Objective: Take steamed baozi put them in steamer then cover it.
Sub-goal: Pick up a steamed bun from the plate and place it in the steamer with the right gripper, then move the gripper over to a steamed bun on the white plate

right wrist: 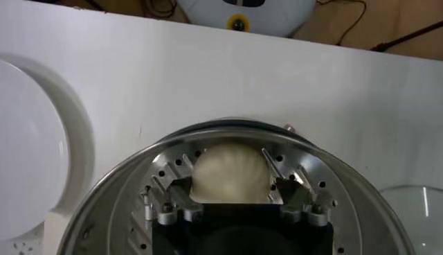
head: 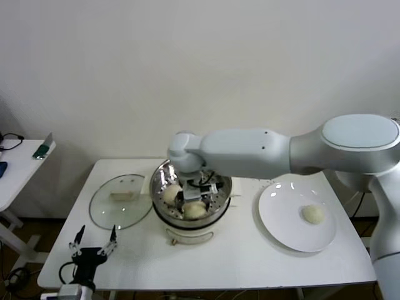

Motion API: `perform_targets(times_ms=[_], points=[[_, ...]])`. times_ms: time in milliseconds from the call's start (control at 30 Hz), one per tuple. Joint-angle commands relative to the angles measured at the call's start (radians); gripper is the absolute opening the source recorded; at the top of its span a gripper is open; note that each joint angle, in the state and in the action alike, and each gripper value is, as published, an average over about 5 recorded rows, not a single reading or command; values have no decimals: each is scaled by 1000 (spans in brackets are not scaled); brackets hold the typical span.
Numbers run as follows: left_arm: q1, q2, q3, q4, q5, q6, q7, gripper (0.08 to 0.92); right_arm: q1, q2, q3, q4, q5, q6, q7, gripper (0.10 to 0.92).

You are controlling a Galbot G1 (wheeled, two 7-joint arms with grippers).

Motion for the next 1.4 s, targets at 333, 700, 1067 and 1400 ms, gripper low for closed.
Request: perform_targets(times_ms=[333, 700, 1067, 1400], points=[[9, -4, 5, -2, 13, 0, -3, 823, 122, -140, 28, 29, 30, 5, -10, 823], [12, 8, 12, -9, 21, -1, -2, 823, 358, -459, -252, 66, 426, -441, 274, 823], [26, 7, 12, -13, 30, -6, -1, 823, 186, -771, -159, 29, 480, -786, 150, 823], [58, -1, 0, -28, 33, -9, -2, 823, -236, -924, 145, -70, 232, -737, 93, 823]])
